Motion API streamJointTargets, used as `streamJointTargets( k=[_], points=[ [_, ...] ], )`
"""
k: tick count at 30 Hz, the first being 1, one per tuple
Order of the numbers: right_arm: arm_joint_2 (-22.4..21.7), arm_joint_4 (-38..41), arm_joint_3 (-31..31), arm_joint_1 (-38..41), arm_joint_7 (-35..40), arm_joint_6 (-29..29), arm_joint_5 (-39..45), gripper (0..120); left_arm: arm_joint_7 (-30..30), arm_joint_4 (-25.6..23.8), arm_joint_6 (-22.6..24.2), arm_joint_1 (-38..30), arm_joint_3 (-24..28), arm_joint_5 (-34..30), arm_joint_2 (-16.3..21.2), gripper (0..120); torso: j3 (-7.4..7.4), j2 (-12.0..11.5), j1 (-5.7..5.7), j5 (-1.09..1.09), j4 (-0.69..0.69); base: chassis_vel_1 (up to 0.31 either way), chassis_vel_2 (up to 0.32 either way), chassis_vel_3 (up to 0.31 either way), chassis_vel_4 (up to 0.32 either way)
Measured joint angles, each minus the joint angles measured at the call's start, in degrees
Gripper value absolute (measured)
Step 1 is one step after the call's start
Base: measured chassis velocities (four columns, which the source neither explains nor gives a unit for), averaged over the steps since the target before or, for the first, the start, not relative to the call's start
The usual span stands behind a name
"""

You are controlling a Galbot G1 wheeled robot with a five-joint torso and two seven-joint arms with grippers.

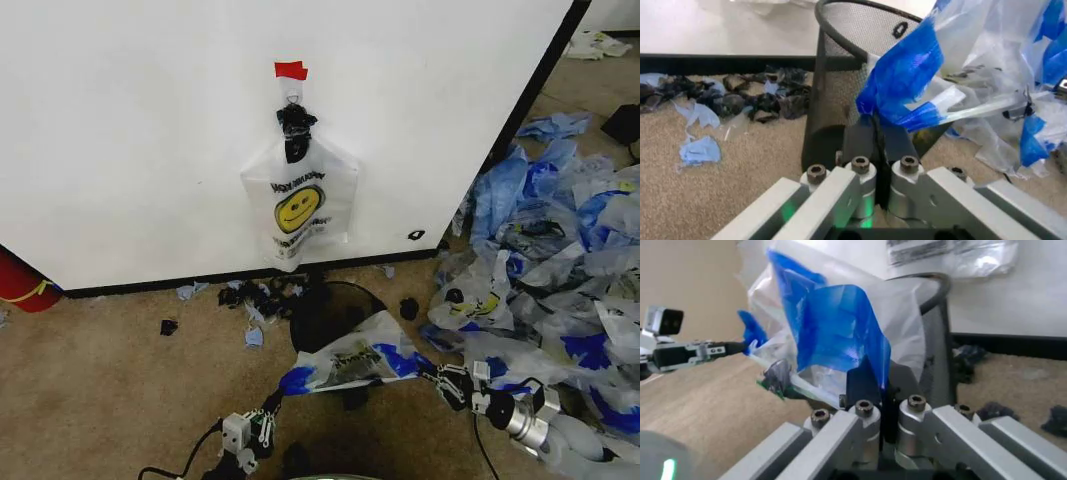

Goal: Pick up the garbage bag from the wall and place it over the trash bin.

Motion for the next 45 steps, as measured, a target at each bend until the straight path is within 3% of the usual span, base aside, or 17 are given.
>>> streamJointTargets(
  k=[16,39,45],
  points=[
    [1.39,-2.51,-1.66,2.82,2.36,-0.41,2.34,0,-1.01,2.77,-0.47,-2.8,2.0,0.01,-1.44,0,0.0,0.0,0.0,0.0,0.0,0.0,0.0,0.0,0.0],
    [2.43,-7.05,-9.57,10.2,5.68,-3.18,5.22,0,-1.29,6.92,-0.95,-6.31,4.41,-0.44,-2.62,0,0.0,0.0,0.0,0.0,0.01,0.0,0.0,0.0,0.0],
    [2.16,-7.24,-10.04,11.25,5.17,-4.09,6.44,0,-1.32,5.56,-0.96,-6.63,3.75,-1.3,-2.33,0,0.0,0.0,0.0,0.02,0.01,0.0,0.0,0.0,0.0]
  ],
)
